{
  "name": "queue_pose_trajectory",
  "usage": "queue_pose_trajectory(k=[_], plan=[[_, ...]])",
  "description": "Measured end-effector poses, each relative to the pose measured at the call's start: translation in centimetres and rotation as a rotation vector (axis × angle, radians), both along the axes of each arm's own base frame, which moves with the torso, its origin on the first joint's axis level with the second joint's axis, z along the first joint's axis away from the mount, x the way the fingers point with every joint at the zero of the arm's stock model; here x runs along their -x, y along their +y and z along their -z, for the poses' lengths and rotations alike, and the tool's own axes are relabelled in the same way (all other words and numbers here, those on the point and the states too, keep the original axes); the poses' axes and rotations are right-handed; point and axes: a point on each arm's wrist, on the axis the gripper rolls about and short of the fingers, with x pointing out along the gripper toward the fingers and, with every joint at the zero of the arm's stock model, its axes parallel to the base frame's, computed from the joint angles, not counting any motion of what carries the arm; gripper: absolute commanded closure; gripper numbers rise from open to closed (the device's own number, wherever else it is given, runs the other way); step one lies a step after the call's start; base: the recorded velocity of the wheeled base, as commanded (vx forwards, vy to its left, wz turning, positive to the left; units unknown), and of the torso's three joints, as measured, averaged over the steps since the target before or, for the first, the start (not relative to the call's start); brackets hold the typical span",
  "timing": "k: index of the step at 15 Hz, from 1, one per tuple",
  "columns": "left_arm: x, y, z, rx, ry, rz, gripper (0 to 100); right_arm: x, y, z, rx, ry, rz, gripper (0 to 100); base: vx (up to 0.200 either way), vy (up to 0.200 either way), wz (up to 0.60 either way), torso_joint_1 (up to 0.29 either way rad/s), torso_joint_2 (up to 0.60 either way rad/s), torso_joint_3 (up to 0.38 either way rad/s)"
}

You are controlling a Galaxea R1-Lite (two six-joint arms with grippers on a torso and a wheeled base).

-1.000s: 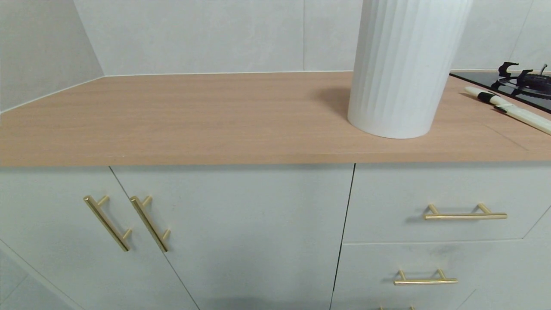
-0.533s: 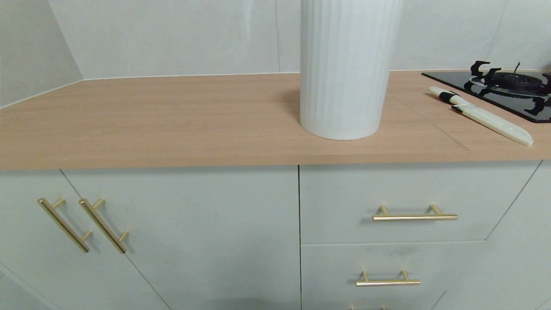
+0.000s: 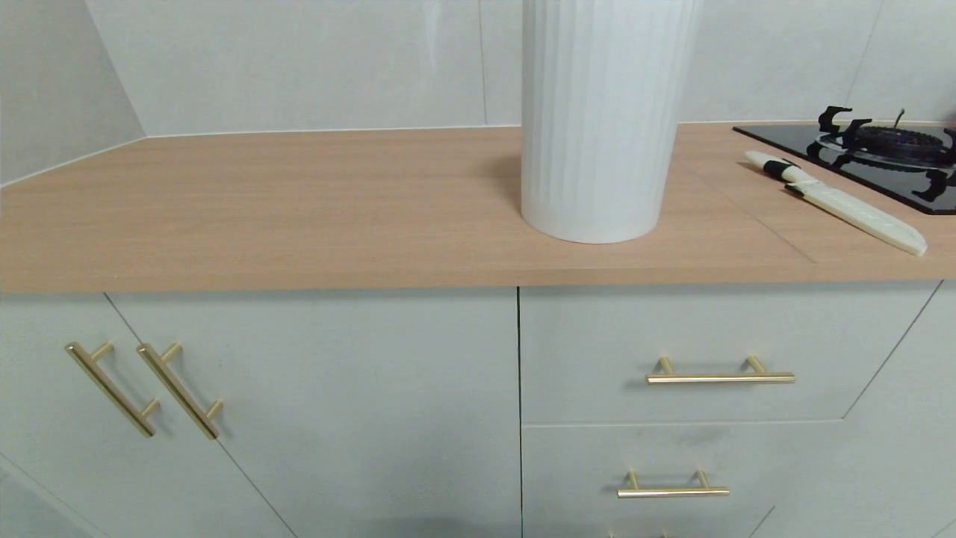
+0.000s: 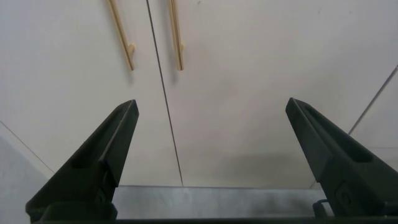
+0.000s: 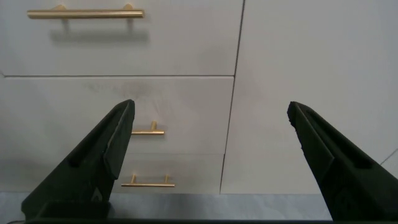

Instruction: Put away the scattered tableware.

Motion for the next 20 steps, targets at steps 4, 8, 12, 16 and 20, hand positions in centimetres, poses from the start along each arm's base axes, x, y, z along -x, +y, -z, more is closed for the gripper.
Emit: queue_pose_trajectory(k=[4, 8, 12, 16, 20], plan=[[0.00, 0.00, 0.00, 0.000, 0.000, 0.000, 0, 0.00, 0.00, 0.00, 0.000, 0.000, 0.000, 0, 0.000, 0.000, 0.00, 0.000, 0.00, 0.000], [0.00, 0.00, -0.01, 0.000, 0.000, 0.000, 0, 0.00, 0.00, 0.01, 0.000, 0.001, 0.000, 0, 0.000, 0.000, 0.00, 0.000, 0.00, 0.000], [0.00, 0.00, -0.01, 0.000, -0.001, 0.000, 0, 0.00, 0.00, 0.00, 0.001, 0.000, 0.000, 0, 0.000, 0.000, 0.00, 0.044, -0.18, -0.178], [0.00, 0.00, -0.01, 0.000, 0.000, 0.000, 0, 0.00, 0.00, 0.01, 0.001, 0.001, 0.000, 0, 0.000, 0.000, 0.00, 0.110, -0.43, -0.309], [0.00, 0.00, -0.01, 0.001, 0.000, 0.000, 0, 0.00, 0.00, 0.00, 0.001, 0.000, 0.000, 0, 0.000, 0.000, 0.00, 0.155, -0.48, -0.300]])
